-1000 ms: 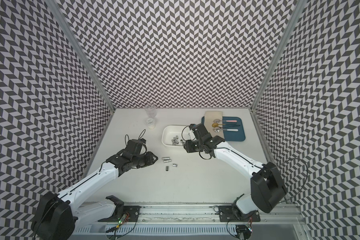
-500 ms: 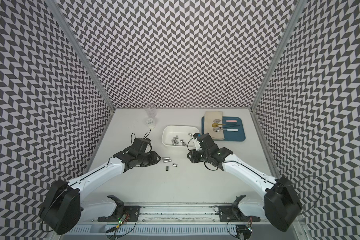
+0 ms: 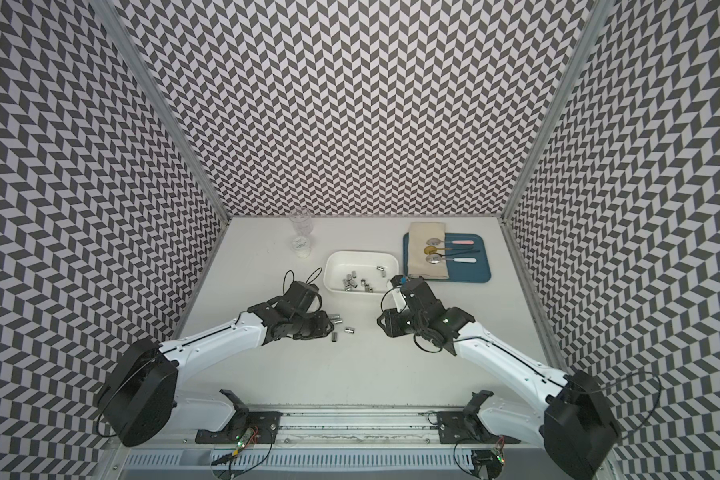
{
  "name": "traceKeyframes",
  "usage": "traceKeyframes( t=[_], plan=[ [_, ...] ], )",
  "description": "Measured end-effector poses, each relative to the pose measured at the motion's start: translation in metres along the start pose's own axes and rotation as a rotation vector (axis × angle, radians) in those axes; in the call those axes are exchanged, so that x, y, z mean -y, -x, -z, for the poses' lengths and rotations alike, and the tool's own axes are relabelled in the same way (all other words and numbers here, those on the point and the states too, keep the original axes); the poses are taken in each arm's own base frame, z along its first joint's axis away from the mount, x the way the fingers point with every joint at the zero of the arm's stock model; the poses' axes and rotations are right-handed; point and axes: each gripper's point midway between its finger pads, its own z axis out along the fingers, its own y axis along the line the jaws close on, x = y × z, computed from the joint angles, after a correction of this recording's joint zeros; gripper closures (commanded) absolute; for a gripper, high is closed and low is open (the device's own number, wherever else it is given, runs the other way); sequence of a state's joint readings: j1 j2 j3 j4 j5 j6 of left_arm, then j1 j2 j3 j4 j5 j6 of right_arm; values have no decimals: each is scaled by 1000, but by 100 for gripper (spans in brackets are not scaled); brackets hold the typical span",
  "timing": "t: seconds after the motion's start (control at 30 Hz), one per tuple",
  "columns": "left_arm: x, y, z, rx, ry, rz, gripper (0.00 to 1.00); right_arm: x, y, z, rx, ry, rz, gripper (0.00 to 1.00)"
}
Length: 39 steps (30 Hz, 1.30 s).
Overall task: Put the socket on the desktop into the storage box
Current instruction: Pick up the socket head at the center of the board.
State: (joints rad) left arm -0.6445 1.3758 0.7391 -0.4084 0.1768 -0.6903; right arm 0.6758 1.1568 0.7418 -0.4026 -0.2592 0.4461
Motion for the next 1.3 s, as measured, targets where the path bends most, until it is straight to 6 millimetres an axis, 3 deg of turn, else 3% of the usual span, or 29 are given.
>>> traceKeyframes(
  t=[0.17, 0.37, 0.97, 1.3],
  plan=[
    [-1, -8, -11, -32, 36, -11, 67, -9, -12, -1, -18, 31, 19, 62],
    [7, -3, -19, -28, 57, -32, 67, -10, -25, -2, -37, 39, 22, 62],
    [1, -22, -42, -71, 210, -118, 70, -12, -31, -3, -36, 59, 16, 62],
    [5, -24, -44, -58, 250, -162, 84, -12, -30, -3, -32, 61, 17, 62]
  ],
)
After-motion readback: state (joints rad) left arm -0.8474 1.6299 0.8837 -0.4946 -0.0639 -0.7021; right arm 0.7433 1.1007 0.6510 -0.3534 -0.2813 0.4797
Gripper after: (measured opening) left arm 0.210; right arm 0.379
